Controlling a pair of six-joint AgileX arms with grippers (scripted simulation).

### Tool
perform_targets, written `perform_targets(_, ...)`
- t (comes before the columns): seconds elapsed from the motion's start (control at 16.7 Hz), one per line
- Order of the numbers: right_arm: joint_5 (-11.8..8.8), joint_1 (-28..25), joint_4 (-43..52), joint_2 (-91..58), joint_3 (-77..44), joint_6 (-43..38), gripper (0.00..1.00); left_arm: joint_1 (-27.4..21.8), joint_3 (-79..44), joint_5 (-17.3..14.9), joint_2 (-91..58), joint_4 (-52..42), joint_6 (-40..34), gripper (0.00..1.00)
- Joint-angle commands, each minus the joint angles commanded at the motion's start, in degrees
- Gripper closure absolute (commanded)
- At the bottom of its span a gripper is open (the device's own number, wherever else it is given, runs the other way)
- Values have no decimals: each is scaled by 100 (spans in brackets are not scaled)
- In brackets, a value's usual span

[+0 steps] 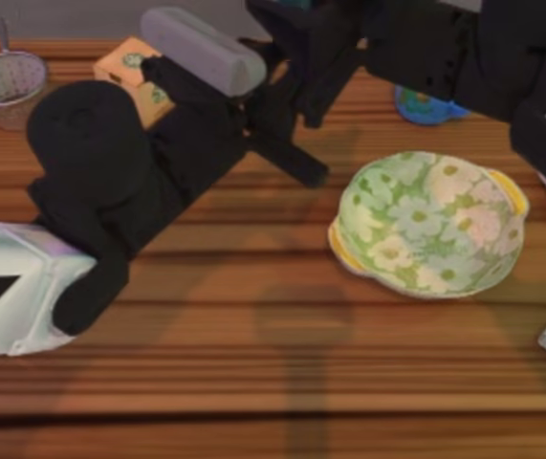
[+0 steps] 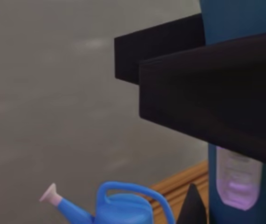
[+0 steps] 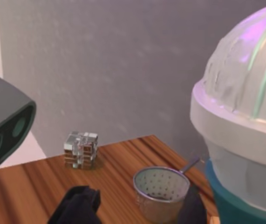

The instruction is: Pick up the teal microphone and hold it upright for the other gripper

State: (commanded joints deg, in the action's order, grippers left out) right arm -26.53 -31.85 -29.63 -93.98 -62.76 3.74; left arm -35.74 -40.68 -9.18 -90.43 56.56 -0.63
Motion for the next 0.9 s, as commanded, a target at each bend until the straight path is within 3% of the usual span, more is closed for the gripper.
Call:
perform_targets(0.12,0,0,0,0,0,0,98,0,0,0,0,0,0,100)
perform_targets(0.18,0,0,0,0,0,0,100,0,0,0,0,0,0,100)
perform_targets(0.66,0,0,0,0,0,0,100,0,0,0,0,0,0,100)
perform_targets(0.9,0,0,0,0,0,0,100,0,0,0,0,0,0,70)
